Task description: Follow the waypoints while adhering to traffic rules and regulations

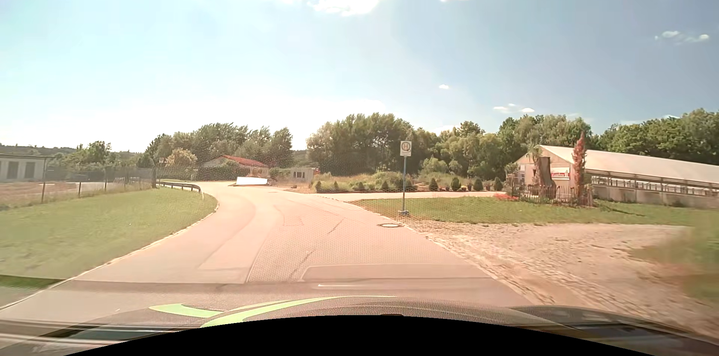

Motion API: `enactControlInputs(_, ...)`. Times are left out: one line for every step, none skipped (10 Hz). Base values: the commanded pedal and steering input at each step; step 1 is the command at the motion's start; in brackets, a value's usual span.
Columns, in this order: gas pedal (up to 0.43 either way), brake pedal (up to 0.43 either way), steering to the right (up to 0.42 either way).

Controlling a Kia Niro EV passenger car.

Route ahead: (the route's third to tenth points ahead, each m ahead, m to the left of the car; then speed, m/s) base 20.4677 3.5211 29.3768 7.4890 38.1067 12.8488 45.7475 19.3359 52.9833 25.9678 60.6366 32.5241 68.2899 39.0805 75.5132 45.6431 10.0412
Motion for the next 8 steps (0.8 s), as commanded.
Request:
enactControlInputs(0.067,0.000,-0.052)
enactControlInputs(0.067,0.000,-0.059)
enactControlInputs(0.067,0.000,-0.063)
enactControlInputs(0.067,0.000,-0.067)
enactControlInputs(0.067,0.000,-0.075)
enactControlInputs(0.067,0.000,-0.080)
enactControlInputs(0.067,0.000,-0.083)
enactControlInputs(0.067,0.000,-0.087)
